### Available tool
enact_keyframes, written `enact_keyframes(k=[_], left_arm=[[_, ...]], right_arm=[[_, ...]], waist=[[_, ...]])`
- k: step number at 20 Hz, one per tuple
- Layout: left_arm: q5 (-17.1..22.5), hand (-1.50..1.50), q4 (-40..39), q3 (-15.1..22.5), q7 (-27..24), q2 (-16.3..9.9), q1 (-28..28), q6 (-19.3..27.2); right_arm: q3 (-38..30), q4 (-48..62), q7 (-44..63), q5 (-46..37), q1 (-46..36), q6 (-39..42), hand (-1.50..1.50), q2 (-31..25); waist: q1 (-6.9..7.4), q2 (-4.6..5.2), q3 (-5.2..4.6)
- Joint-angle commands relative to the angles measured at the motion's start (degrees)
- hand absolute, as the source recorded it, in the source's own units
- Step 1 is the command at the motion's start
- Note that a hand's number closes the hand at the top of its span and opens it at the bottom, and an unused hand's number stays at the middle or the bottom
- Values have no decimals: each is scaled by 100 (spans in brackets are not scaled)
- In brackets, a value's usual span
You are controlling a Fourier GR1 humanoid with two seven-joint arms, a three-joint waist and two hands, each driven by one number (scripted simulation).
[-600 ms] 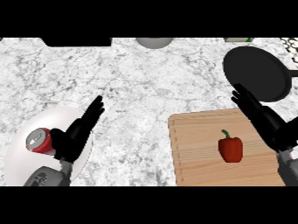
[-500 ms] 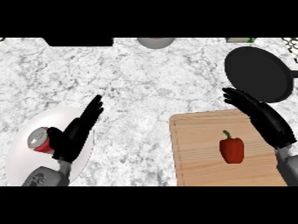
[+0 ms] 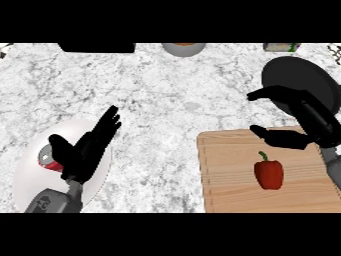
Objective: Pick the bell pepper from the cutting board and place it in the pan
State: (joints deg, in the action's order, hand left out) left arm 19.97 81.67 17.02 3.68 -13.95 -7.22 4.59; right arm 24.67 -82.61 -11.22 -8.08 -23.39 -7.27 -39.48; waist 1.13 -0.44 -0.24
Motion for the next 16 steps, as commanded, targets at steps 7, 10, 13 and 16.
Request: enact_keyframes(k=[7, 10, 13, 16], left_arm=[[242, 0, 350, -166, 439, -38, 143, -33], [245, 0, 618, -187, 584, -164, 112, -34], [210, 0, 500, -87, 640, -18, 101, 47], [123, 0, 603, -62, 555, -63, 247, 61]], right_arm=[[1149, -693, 1262, -2093, -270, 572, -150, -557], [1718, -621, 2008, -2833, -353, 1287, -150, -888], [2202, -829, 2831, -3379, -574, 2251, -150, -1128], [2600, -1106, 4026, -3549, -834, 3256, -150, -507]], waist=[[-42, 5, -12], [46, -30, -22], [-40, -46, -36], [59, -34, -25]])
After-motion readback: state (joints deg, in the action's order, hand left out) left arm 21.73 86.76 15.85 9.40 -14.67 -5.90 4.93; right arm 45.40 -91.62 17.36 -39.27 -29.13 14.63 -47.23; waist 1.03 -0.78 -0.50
